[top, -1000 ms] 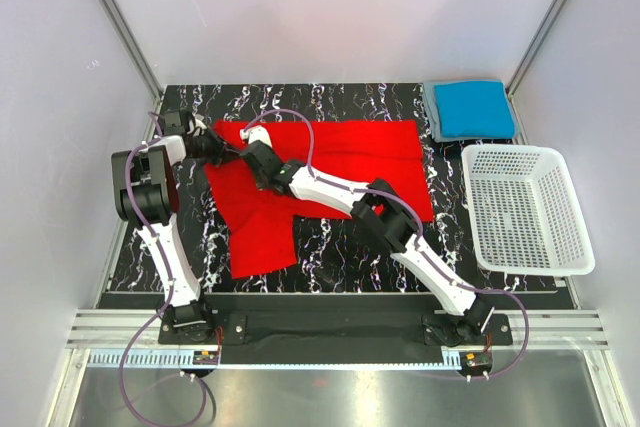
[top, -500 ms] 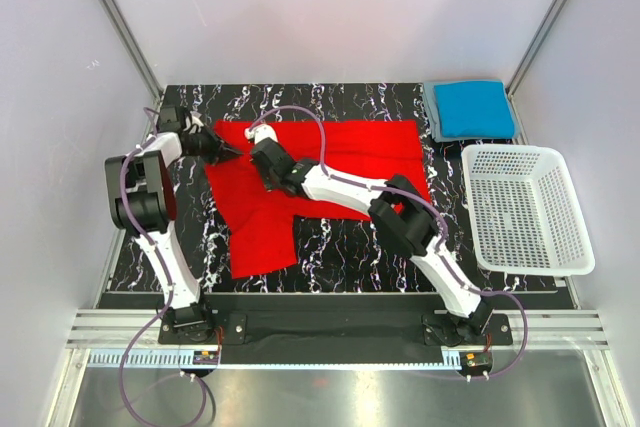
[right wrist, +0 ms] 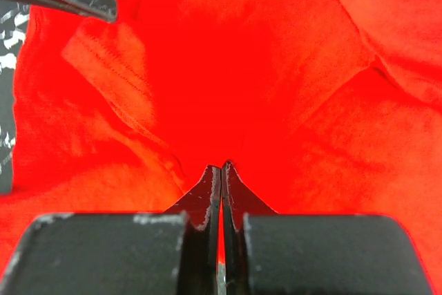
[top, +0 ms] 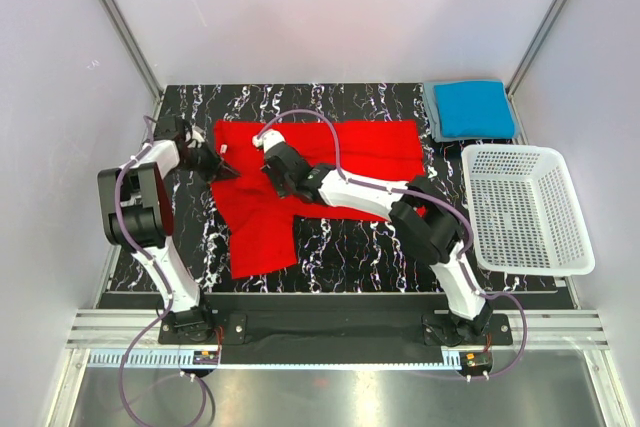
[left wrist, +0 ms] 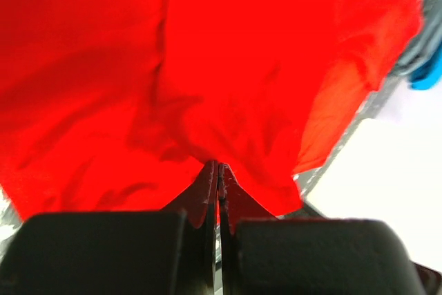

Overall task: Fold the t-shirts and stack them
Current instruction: Fold the tshirt

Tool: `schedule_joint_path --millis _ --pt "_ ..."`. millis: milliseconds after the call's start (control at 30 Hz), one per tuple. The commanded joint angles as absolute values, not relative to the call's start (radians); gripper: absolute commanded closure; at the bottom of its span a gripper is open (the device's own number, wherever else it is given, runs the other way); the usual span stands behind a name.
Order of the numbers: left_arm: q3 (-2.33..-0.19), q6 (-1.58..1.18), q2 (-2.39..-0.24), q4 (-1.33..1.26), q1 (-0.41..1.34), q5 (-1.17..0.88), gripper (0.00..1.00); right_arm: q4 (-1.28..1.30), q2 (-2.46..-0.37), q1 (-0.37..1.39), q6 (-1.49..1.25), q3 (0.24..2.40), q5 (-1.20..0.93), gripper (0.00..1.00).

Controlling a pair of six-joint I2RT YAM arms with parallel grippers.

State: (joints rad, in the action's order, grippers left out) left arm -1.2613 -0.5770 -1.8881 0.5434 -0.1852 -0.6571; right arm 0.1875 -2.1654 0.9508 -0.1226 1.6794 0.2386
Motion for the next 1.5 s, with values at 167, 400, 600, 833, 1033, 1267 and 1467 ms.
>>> schedule_joint_path --millis 167,400,600,833,1033,1267,1467 --pt "-1.187 -0.532 -1.824 0.606 -0.138 -0.548 0.77 0.196 -2.066 0.957 -0.057 1.621 0.158 1.0" --pt "-1.236 -0.535 -1.773 0.591 -0.132 -0.311 0.67 0.27 -2.033 0.947 -0.061 1.6 0.141 0.81" --pt "-1.342 -0.535 -1.879 0.532 -0.129 -0.356 0.67 0.299 -1.988 0.873 -0.139 1.572 0.11 0.7" --pt "-1.466 -0.515 -2.049 0.569 -0.132 -0.307 0.67 0.327 -2.069 0.795 -0.327 1.643 0.02 0.49" --pt "-1.529 -0.511 -2.097 0.604 -0.13 -0.209 0.66 0.33 -2.187 0.788 -0.393 1.764 0.05 0.59" --pt "-1.597 -0.515 -2.108 0.623 -0.13 -0.187 0.64 0.316 -2.276 0.683 -0.526 1.844 0.164 0.64" --pt "-1.652 -0.5 -2.186 0.664 -0.143 -0.138 0.64 0.31 -2.307 0.58 -0.577 1.844 0.14 0.67"
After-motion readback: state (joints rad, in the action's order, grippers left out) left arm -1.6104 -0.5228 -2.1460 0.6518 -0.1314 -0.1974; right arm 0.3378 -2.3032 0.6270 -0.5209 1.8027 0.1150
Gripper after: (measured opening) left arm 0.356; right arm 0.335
